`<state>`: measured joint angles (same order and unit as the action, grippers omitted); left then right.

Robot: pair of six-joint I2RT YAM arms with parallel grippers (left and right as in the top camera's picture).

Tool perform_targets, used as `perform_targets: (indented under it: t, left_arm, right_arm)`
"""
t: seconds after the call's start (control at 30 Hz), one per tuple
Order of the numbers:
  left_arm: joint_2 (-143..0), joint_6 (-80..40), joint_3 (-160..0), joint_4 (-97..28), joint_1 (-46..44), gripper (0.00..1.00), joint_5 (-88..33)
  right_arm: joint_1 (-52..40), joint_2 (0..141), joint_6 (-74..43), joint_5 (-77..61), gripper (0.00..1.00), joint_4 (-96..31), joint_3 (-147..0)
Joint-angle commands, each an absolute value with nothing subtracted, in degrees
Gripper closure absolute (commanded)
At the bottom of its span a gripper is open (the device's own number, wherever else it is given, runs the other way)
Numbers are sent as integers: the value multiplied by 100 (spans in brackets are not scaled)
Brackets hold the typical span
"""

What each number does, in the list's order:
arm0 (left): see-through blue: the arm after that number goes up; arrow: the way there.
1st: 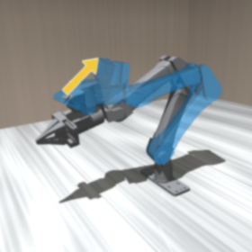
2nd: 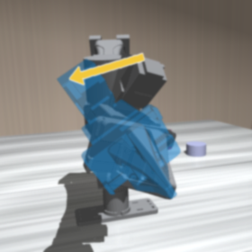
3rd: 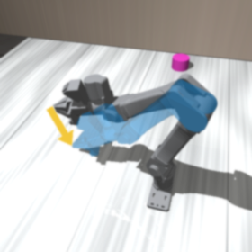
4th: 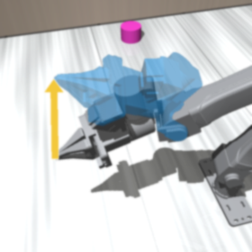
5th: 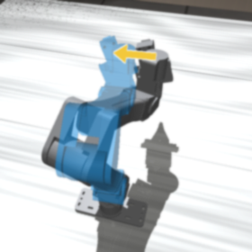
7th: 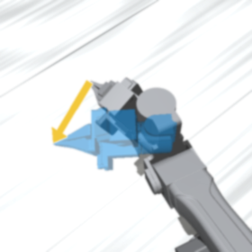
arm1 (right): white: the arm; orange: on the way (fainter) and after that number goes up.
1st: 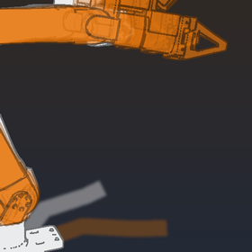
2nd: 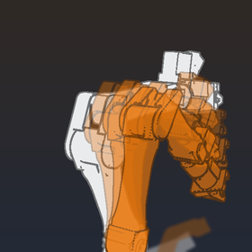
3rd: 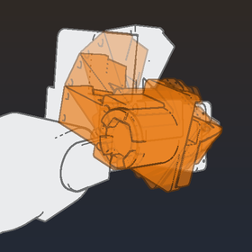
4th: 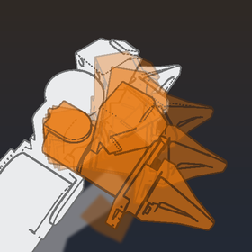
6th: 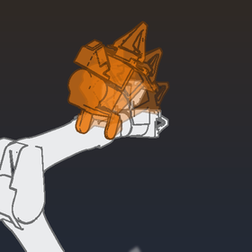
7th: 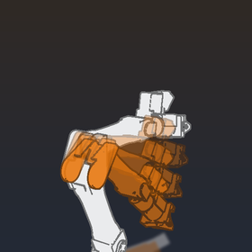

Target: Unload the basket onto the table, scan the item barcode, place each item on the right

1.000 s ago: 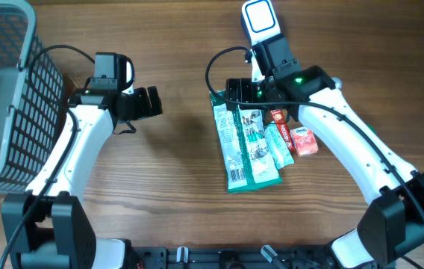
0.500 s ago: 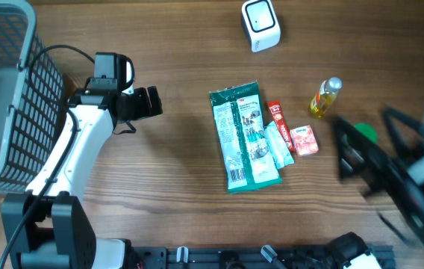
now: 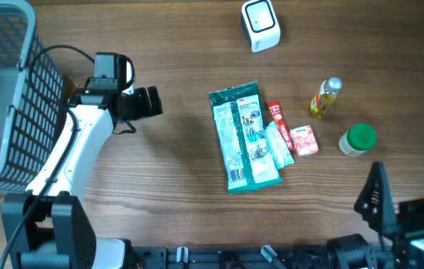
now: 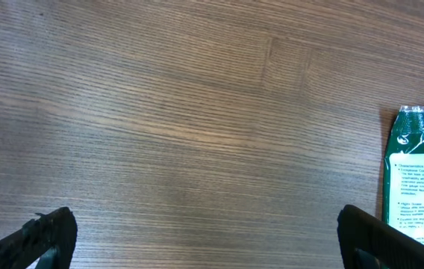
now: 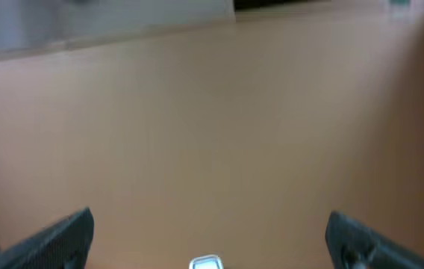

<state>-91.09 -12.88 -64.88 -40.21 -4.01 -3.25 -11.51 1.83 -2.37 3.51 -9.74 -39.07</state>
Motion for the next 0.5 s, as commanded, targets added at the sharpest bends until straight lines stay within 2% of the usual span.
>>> perform_targets:
  t: [0.0,0.1,0.47]
  left_arm:
    - [-9109,-1221,-6506,-4010,-390,0,-292]
    - [-9107,-1221,-6504,-4010,-390,0,-292]
    - [-9109,-1221,-6506,-4010,-390,0,-292]
  right_arm:
    - [-1116,25,1092,-513,0,421,-3212]
    - [-1116,25,1505,-777,0,1573,-2519]
    - [-1116,21,875,-609,0,1643,-285]
